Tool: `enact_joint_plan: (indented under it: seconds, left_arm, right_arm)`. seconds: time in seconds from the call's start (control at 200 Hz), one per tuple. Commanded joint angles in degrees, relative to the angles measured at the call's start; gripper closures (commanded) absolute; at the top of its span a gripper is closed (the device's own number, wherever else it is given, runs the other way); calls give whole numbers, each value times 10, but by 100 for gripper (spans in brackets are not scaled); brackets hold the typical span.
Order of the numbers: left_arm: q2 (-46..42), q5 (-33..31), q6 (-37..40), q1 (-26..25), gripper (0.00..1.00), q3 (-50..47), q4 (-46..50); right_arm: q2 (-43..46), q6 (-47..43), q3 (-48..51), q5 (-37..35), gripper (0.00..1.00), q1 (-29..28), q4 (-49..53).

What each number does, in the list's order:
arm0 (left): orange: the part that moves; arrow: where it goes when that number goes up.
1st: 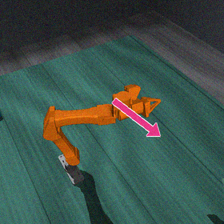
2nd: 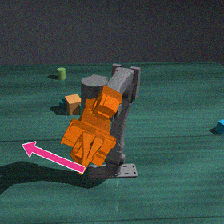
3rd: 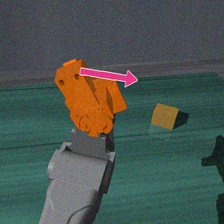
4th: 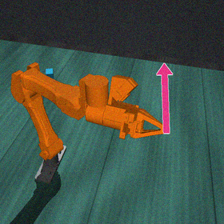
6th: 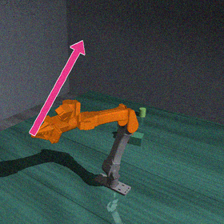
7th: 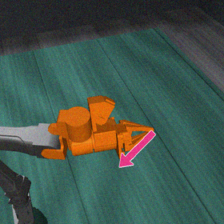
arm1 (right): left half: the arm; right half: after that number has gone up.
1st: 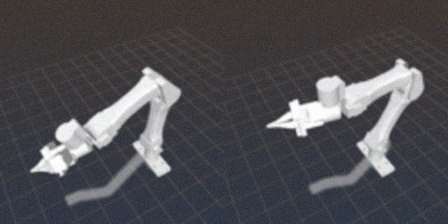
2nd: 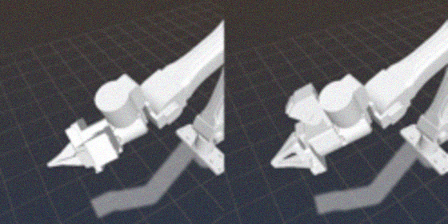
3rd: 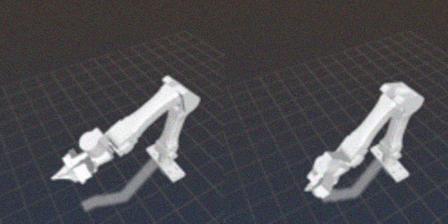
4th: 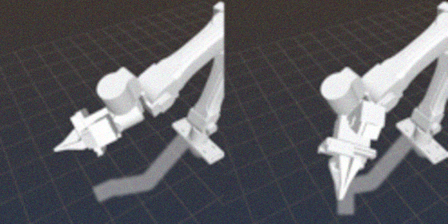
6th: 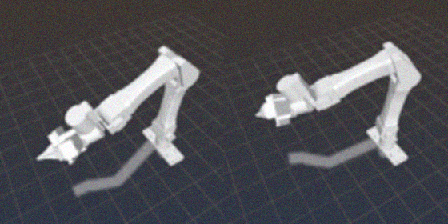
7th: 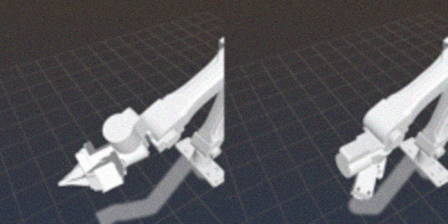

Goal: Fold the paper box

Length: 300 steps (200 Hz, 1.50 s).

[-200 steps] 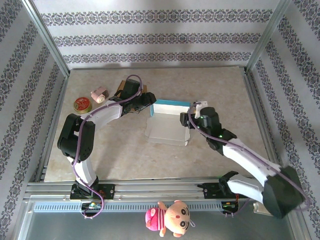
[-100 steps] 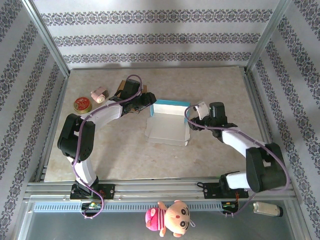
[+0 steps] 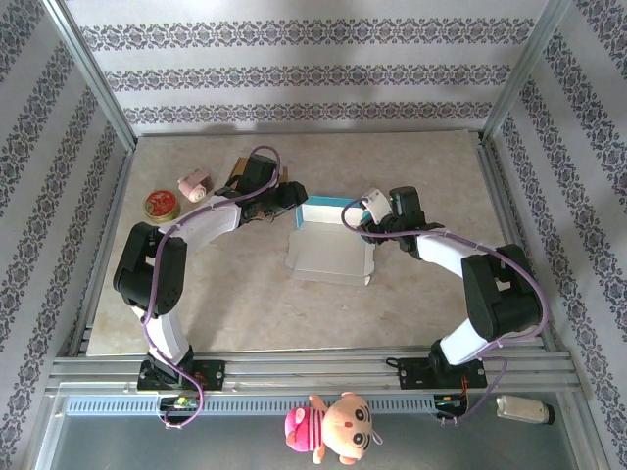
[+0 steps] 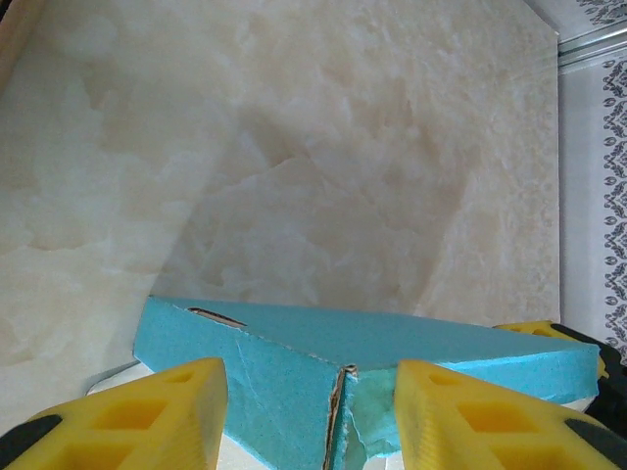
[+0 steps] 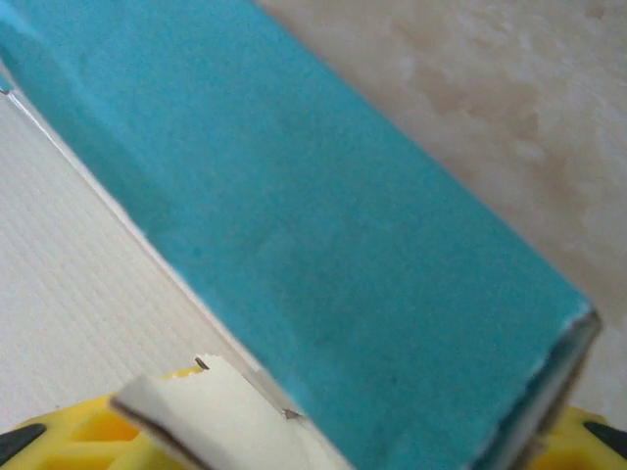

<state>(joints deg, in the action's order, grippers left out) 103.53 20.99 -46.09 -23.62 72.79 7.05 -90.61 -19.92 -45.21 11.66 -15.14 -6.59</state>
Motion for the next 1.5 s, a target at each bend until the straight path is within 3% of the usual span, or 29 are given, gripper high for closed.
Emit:
enact_joint_plan:
  seconds: [0.0, 0.295, 0.6, 0.73, 0.884, 1.069, 1.194, 1.299, 1.494]
  left_arm:
    - [10, 6, 19, -9, 52, 4, 57]
    - [4, 7, 18, -11, 52, -2, 56]
    - [-43, 27, -22, -17, 48, -30, 13]
    - [-149, -76, -29, -29, 36, -76, -8]
    - [-253, -166, -44, -29, 28, -127, 41]
    - [-351, -233, -64, -30, 27, -187, 132]
    - [-432, -262, -84, -30, 27, -250, 133]
    - [-468, -261, -74, -29, 26, -264, 145]
    - [-479, -253, -55, -29, 23, -262, 167]
  right_arm:
    - [-19, -3, -32, -19, 49, 2, 22]
    - [-66, -7, -87, -91, 72, -20, 59]
    - [-47, 10, -95, -105, 100, -38, 85]
    - [-11, 40, -96, -23, 100, -49, 114]
    - [24, 59, -89, -57, 100, -105, 133]
    - [50, 240, -46, -47, 100, -135, 55]
    - [17, 212, -27, -105, 100, -177, 2]
    - [-25, 185, -37, -93, 100, -177, -10]
    - [-48, 186, -54, -92, 77, -181, -6]
